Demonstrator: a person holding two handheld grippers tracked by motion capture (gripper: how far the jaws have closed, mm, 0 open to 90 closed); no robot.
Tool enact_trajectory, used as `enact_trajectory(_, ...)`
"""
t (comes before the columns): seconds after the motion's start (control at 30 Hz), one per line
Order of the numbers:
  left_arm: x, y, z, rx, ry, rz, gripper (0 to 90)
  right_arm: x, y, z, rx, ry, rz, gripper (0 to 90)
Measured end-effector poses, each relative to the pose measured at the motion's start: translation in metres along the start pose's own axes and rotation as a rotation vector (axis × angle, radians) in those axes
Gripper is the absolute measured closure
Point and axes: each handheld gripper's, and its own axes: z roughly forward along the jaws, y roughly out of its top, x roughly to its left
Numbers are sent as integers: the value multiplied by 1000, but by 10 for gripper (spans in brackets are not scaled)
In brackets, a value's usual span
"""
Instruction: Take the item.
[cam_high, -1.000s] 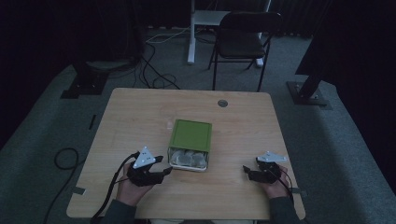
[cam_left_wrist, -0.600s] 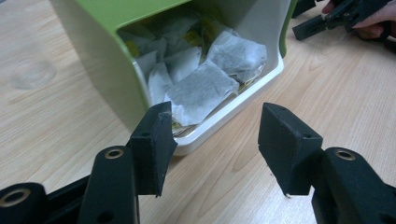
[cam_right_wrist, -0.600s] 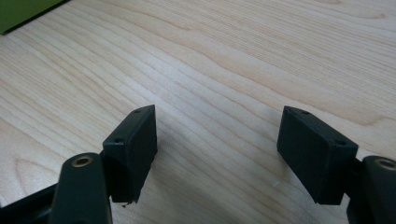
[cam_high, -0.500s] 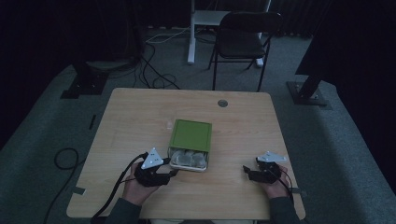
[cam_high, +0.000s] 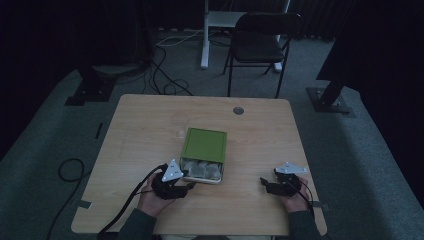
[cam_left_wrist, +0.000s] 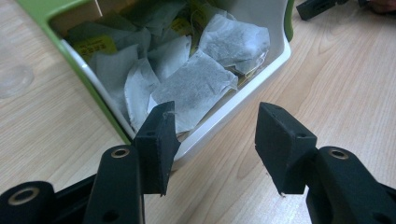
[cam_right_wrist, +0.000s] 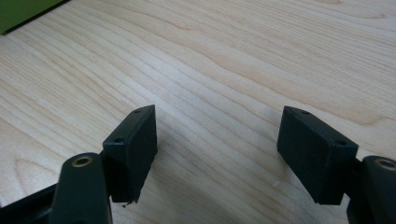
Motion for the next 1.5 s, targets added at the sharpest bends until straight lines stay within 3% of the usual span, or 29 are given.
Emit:
enact_trajectory(0.33,-1,3,10,18,-20,3,525,0,0,0,0,0,0,283)
enact_trajectory(0.73,-7,3,7,35,-25,11,524,0,0,0,0,0,0,282)
enact_trajectory(1.27,-25,-2,-3,53,-27,23,531,0,0,0,0,0,0,282)
enact_trajectory(1.37,-24,0,-4,24,-48,12,563,0,0,0,0,0,0,282)
enact_trajectory(1.5,-26,6,-6,-8,-33,22,567,0,0,0,0,0,0,282)
